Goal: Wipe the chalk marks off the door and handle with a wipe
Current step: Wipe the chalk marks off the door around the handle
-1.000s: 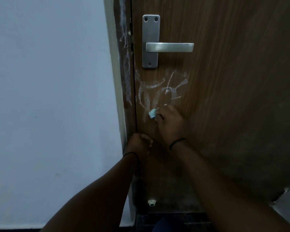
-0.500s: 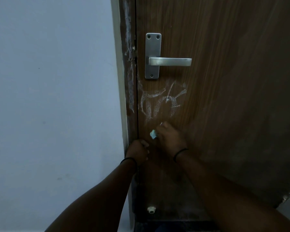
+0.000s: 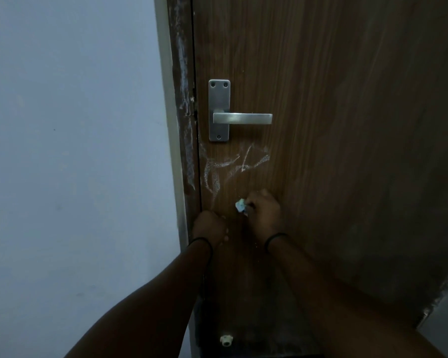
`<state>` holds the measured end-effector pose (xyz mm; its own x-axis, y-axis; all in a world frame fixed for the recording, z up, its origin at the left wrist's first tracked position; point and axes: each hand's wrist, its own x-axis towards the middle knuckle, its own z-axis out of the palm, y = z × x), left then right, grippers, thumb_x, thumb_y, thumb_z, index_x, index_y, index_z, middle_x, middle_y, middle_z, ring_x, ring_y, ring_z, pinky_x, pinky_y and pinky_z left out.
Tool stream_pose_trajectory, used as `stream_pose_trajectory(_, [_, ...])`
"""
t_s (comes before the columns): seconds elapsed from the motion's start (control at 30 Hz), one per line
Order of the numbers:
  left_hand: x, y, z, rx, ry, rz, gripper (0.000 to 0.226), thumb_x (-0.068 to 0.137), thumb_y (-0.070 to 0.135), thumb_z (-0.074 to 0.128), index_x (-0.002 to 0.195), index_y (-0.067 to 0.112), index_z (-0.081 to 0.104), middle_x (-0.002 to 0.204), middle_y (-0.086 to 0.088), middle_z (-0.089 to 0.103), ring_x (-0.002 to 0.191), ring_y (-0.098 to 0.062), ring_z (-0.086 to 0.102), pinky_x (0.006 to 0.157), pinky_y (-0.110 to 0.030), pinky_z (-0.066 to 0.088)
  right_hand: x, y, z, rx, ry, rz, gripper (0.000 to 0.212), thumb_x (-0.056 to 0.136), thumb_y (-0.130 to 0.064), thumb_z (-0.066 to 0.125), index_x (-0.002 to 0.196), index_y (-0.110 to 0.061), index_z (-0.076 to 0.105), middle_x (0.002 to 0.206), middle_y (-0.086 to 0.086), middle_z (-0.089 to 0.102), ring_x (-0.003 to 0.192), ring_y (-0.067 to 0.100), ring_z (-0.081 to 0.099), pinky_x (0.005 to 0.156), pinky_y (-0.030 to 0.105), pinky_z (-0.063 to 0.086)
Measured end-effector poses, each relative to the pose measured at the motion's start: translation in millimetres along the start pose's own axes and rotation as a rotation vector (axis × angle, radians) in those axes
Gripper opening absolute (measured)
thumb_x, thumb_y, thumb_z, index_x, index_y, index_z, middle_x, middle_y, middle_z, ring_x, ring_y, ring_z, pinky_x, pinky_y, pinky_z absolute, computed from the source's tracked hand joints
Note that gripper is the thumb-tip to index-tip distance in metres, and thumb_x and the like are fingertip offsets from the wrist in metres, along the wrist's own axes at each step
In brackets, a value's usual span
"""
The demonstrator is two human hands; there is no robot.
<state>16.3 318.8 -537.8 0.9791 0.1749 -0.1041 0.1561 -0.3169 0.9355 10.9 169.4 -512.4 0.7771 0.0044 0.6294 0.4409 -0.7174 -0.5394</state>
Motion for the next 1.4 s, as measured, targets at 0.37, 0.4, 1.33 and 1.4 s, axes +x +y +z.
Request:
stream_pose_trajectory(0.37, [-1.7,-1.5,0.7,-0.1,0.011,0.007,0.024,0.099,0.012,0.048,0.079,0.01,0.061,0.076,-0.012,0.069,0.055,-0.02,0.063,0.047,-0.028,0.047,54.8,-29.7,-24.3,0.224,0.41,-0.014,0.009,0.089,-0.004,0.062,0.09,-0.012,0.066,0.104,0.004,0.06,0.09,0.01,0.059,0.076,0.014,0.048])
stream_pose_trajectory(0.4, [-1.2,-1.7,1.0,-0.104,0.017,0.007,0.024,0.099,0.013,0.048,0.079,0.009,0.061,0.077,-0.013,0.069,0.055,-0.02,0.062,0.047,-0.029,0.047,42.7,-26.6,-16.5,0.195,0.294,-0.064,0.009,0.089,-0.004,0.061,0.089,-0.01,0.068,0.102,0.005,0.061,0.089,0.01,0.058,0.077,0.016,0.049])
stream_pose_trajectory(1.33, [0.3,4.5,-4.2,-0.123,-0.031,-0.066,0.022,0.098,0.016,0.05,0.08,0.009,0.061,0.075,-0.01,0.069,0.058,-0.02,0.064,0.049,-0.03,0.049,33.4,-42.9,2.8,-0.06,-0.09,-0.321,0.012,0.09,-0.008,0.058,0.095,-0.01,0.07,0.102,0.008,0.062,0.092,0.017,0.059,0.082,0.03,0.051])
stream_pose_trajectory(1.4, [-1.4,5.0,-5.4,-0.115,-0.038,-0.062,0.021,0.099,0.015,0.049,0.082,0.009,0.061,0.077,-0.011,0.069,0.058,-0.02,0.064,0.048,-0.029,0.048,22.7,-26.4,-0.9,-0.082,-0.099,-0.264,0.012,0.091,-0.007,0.058,0.093,-0.01,0.07,0.101,0.008,0.062,0.09,0.015,0.058,0.084,0.031,0.051])
